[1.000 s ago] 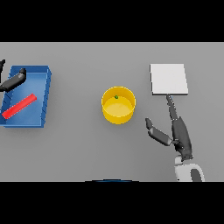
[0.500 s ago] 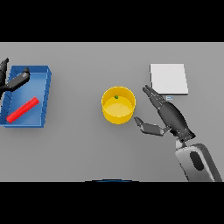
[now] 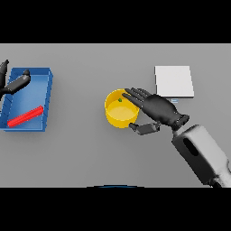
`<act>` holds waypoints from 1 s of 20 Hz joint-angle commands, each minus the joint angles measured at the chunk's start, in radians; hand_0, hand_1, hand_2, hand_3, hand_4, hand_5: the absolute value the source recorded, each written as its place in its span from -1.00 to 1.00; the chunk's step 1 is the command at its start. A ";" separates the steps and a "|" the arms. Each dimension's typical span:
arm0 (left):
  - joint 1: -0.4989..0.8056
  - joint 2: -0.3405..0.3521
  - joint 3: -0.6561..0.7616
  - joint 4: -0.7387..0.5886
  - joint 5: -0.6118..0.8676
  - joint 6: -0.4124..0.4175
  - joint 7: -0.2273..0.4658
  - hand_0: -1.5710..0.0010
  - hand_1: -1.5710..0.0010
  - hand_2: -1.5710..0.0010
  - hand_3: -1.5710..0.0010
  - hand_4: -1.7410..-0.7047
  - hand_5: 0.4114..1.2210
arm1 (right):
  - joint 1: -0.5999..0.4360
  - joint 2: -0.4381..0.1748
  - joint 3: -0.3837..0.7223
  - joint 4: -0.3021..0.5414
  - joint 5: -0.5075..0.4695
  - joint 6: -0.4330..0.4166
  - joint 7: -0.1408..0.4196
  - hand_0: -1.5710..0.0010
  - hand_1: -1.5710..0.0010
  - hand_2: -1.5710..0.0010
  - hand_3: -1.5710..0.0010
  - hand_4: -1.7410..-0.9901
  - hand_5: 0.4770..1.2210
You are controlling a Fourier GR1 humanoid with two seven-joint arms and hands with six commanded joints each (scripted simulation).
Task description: Pick up the red beaker and tilt it to pour out 1 green nut into yellow bowl. Pick up the yellow bowl and place it on the metallic measuring scale.
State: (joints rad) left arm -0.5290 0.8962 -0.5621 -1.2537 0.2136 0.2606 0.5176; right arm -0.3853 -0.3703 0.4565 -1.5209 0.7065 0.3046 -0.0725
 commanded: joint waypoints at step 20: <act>-0.005 0.015 0.006 0.012 -0.001 -0.013 -0.017 1.00 1.00 1.00 1.00 0.82 -0.20 | -0.246 0.063 0.176 0.337 0.089 0.170 -0.066 1.00 1.00 1.00 1.00 0.16 -0.43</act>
State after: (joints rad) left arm -0.5346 0.9115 -0.5559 -1.2420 0.2121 0.2486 0.5003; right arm -0.6317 -0.3069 0.6320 -1.1841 0.7960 0.4741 -0.1369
